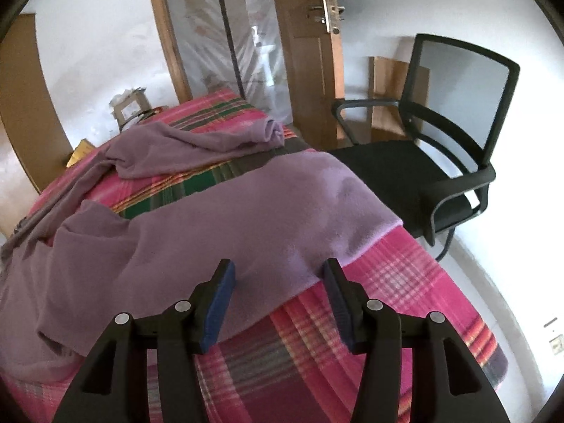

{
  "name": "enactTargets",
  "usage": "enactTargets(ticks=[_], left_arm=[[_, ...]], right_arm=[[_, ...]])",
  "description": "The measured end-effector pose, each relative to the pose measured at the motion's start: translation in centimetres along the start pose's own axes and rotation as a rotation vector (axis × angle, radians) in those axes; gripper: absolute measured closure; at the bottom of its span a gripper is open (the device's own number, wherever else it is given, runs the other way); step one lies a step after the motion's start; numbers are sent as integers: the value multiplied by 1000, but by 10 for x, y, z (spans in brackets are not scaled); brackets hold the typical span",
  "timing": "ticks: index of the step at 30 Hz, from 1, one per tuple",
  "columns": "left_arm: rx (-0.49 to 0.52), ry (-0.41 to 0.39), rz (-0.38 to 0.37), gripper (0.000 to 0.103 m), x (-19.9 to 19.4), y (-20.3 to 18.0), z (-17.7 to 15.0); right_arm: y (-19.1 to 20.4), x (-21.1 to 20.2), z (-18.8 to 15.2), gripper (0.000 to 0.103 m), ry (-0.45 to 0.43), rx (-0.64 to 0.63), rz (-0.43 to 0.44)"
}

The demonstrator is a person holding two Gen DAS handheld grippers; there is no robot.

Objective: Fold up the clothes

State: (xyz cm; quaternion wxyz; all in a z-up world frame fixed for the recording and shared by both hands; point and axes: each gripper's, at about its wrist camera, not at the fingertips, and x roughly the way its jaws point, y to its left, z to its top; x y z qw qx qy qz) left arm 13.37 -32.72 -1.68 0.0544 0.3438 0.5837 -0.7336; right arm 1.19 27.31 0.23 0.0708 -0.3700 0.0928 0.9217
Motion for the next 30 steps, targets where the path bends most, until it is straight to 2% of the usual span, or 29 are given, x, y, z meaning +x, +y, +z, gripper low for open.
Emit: enactTargets(ticks=[5,7,9,10,13,24,30], left_arm=[[-8,-13,4,94,0,-1,-1],[-7,-16,6,94,0,-2,-1],[-6,-18,7,94,0,-3,-1],[-6,-20,8,94,0,-4,-1],[-10,-23,15,94,0,-3,-2],[10,-39,44,94,-3,-9,-5],[101,-60,109,91,-16,-26,-14]], right_arm=[[14,6,3,56,16,-100,-54],[17,7,4,67,15,-124,-62],[20,8,4,91,13,-154,-73],[22,8,4,93,13,-171,-85],[23,8,4,95,8,-201,-80],[10,3,8,96,-19,-183,-60],[7,2,10,96,-23,-175,-45]])
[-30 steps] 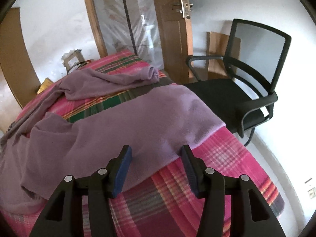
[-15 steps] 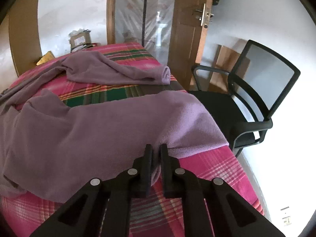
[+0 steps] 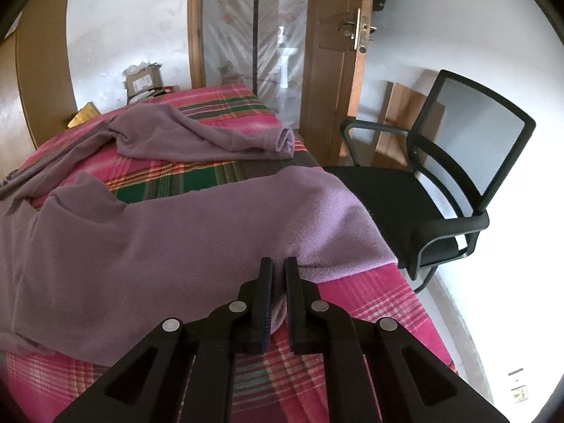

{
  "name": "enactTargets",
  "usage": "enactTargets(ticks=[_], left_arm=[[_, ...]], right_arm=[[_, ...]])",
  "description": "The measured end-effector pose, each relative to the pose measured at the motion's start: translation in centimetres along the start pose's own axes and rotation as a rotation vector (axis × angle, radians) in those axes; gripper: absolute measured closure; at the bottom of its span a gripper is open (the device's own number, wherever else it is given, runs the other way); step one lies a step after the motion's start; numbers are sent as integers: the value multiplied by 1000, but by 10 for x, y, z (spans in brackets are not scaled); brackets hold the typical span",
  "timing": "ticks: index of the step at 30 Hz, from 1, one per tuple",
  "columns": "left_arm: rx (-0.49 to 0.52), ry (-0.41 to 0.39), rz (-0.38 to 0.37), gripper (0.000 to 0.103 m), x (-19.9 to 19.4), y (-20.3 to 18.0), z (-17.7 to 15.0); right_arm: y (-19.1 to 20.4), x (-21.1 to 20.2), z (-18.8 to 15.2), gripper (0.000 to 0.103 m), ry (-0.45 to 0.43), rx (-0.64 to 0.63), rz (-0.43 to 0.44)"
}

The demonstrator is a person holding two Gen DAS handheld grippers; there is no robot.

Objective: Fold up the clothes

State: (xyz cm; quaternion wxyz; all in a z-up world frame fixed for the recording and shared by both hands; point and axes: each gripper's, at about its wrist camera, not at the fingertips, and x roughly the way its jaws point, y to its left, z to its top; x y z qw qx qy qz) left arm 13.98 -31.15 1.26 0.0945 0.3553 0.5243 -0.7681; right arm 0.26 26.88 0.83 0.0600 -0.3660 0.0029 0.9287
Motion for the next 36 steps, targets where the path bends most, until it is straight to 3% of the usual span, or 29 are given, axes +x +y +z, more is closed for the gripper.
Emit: enactTargets(ticks=[4,7,8,10,14,21,25,32,36], left_arm=[[141,-54,44,88,-19,-35,-7],[260,-50,27,79,-24,-70,-13],[311,-31,20,74,-23,-85,-16],[425,24,6,73,-17,-118,-22],[556,71,-24,72,-5,-159,-38],[755,276,-5,71,61,-218,-72],[854,431,-46,71,100,-251,-108],[1010,571,-93,71,152,-291,-165],[1073,645,-54,71,183,-298,-190]], right_arm=[[1,-1,1,96,-3,-10,5],[-1,-2,1,96,-12,-1,15],[-2,-3,1,96,-14,5,18],[-4,-3,1,96,-19,9,18],[-11,-4,0,96,-25,22,6],[-20,-1,4,96,-25,21,-22],[-25,-1,5,96,-25,22,-37],[-38,4,10,96,-20,35,-50],[-46,6,13,96,-17,42,-71]])
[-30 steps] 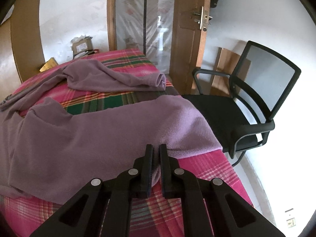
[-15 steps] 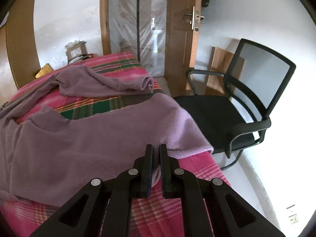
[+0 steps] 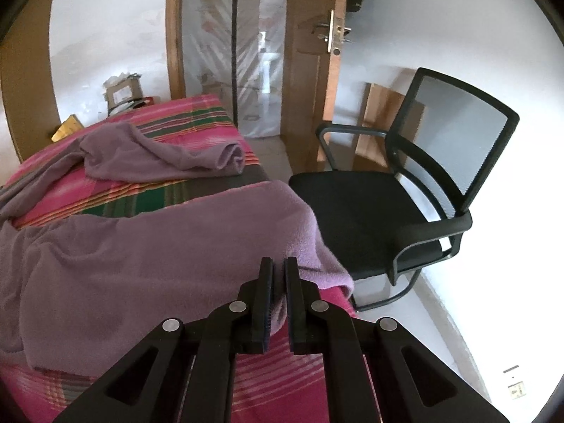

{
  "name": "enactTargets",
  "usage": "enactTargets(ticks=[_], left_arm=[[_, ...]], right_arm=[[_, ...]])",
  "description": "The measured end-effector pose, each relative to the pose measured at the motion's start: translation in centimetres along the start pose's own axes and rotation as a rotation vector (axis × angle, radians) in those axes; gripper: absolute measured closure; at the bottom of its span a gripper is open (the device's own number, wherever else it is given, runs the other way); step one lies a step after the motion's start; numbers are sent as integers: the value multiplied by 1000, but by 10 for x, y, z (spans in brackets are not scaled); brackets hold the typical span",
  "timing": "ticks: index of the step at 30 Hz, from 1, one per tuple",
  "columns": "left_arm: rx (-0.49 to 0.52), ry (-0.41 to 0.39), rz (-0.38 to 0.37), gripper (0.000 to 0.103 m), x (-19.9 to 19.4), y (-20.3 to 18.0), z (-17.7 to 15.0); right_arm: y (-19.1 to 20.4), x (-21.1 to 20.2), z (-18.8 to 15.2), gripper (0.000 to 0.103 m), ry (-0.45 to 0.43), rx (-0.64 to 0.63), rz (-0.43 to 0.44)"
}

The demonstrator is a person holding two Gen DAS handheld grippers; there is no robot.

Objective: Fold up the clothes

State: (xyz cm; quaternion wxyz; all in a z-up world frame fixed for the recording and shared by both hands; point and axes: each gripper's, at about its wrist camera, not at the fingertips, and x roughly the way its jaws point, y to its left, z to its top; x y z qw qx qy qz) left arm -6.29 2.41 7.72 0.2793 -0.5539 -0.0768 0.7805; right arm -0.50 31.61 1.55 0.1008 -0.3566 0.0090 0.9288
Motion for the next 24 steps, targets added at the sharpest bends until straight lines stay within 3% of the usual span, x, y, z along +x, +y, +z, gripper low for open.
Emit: enactTargets(ticks=[9,15,24], left_arm=[[79,133,-38,71,42,-16,-10],[113,193,-60,71,50,-23,-28],[147,220,-98,70,45,-29,-50]], right_arm=[[-19,10,6,96,18,11,-37],[-21,19,6,96,64,-5,-45],[-17,13,4,92,91,-46,-83]])
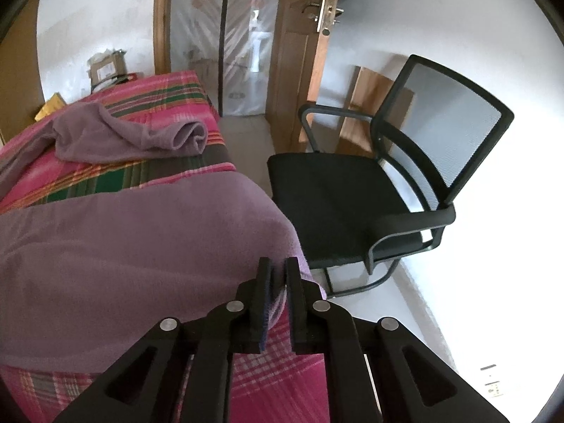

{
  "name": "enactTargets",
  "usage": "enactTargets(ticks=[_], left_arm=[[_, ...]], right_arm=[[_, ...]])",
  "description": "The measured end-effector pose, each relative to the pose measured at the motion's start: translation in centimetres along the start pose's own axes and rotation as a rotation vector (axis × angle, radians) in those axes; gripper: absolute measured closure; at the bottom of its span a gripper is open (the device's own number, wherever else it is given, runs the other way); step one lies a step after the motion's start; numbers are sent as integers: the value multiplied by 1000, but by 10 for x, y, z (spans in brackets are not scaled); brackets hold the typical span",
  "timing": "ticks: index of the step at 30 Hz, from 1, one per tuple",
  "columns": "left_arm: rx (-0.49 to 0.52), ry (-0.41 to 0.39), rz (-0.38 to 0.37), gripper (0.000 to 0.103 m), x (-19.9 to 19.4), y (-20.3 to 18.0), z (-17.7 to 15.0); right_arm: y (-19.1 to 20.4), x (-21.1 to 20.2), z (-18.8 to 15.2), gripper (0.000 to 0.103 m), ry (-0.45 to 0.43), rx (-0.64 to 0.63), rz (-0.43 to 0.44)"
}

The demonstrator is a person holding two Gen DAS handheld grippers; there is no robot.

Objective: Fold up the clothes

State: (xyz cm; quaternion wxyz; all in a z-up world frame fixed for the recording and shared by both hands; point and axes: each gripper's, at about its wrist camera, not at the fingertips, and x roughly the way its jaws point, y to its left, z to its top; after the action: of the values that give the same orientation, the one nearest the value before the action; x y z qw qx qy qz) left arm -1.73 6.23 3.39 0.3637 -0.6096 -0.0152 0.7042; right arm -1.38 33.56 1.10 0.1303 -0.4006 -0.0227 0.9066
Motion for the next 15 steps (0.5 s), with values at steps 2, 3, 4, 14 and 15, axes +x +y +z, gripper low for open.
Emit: enactTargets(ticks=[2,3,4,14,15], left_arm=[[-5,-2,-8,70,-1,0,-2],[-8,-2,-14,70,0,0,-4],[-9,-3,-21,70,0,0,-5],[-20,-8,-44,70,5,0,-9],[-16,-8,-41,70,5,-2,-9]], right_arm=[[2,-6,0,89,-10,-3,-19],[3,-10,0,88,-18,-2,-34],[3,-13,0,82,-24,5,-42],[34,-33,2,70,-64,-14,216],[38,-31,-1,70,-53,-32,211]])
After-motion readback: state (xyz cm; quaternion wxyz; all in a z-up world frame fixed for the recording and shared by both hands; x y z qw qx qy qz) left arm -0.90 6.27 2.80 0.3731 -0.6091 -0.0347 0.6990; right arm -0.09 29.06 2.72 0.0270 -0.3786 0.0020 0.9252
